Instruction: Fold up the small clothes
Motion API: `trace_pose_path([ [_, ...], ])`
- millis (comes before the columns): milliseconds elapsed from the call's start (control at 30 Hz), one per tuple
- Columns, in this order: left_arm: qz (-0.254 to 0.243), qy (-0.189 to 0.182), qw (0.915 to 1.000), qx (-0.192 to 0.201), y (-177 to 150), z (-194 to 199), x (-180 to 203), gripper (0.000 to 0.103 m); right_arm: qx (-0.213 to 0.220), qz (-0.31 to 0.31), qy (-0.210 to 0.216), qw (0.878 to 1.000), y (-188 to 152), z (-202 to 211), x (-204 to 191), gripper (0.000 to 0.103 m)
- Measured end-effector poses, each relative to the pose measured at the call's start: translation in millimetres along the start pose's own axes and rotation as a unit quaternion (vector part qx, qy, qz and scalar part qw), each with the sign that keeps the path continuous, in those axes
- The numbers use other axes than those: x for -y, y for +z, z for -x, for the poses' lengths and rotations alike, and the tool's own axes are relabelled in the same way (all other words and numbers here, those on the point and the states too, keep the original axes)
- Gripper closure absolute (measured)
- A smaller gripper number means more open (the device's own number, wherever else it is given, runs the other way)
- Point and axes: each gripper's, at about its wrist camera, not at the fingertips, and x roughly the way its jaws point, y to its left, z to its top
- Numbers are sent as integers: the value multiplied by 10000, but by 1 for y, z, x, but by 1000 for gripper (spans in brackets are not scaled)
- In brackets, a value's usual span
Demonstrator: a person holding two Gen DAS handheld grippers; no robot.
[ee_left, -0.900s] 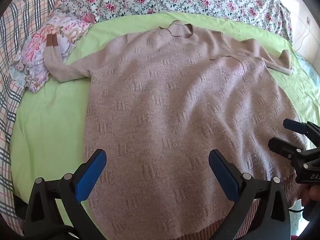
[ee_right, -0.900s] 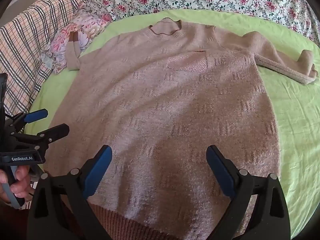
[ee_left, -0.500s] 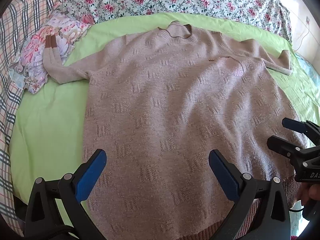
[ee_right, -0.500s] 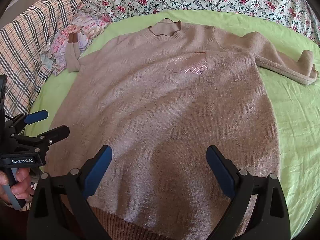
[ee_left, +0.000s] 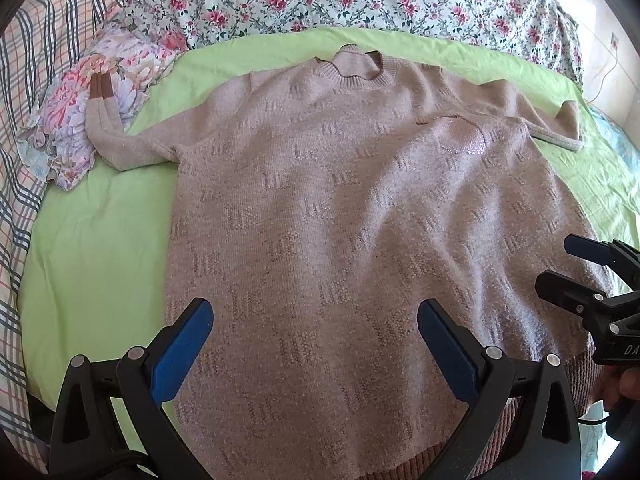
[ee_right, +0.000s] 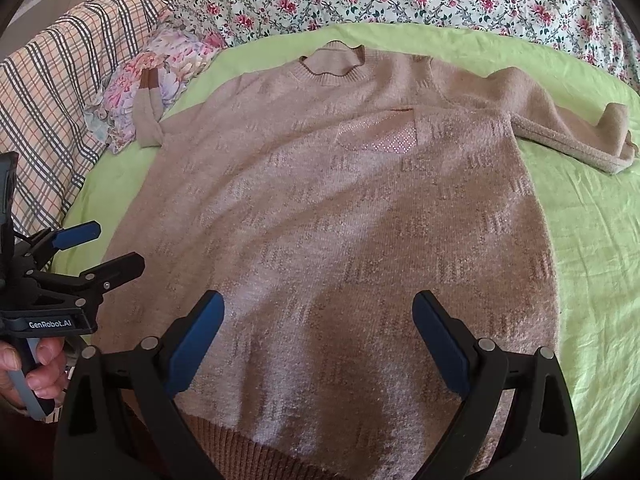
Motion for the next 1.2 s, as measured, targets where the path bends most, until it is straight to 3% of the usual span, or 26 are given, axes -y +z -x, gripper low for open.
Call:
trace_pose_path([
  [200, -159, 196, 9996, 132, 3, 3, 1, 1, -64, -16, -40, 10000, 2, 3, 1, 8],
  [467, -71, -46, 9999, -61, 7, 1, -2, 1, 8, -107, 20, 9999, 3, 5, 6, 8],
  [733, -27, -76, 9999, 67, 9, -2, -2, 1, 266, -276, 348, 9987, 4, 5, 9, 8],
  [800, -28, -87, 9999, 67, 10, -3, -2, 1, 254, -320, 401, 9984, 5, 5, 10, 8],
  [900, -3, -163, 9998, 79, 13, -5, -4, 1, -75, -303, 99, 9995, 5, 3, 13, 8],
  [1100, -38, -73, 9999, 111, 29, -12, -9, 1, -107, -902, 3, 9959, 14, 11, 55, 8],
  [1200, 25, -8, 9998, 203, 43, -15, -14, 1, 75, -1240, -171, 9921, 18, 24, 90, 12],
])
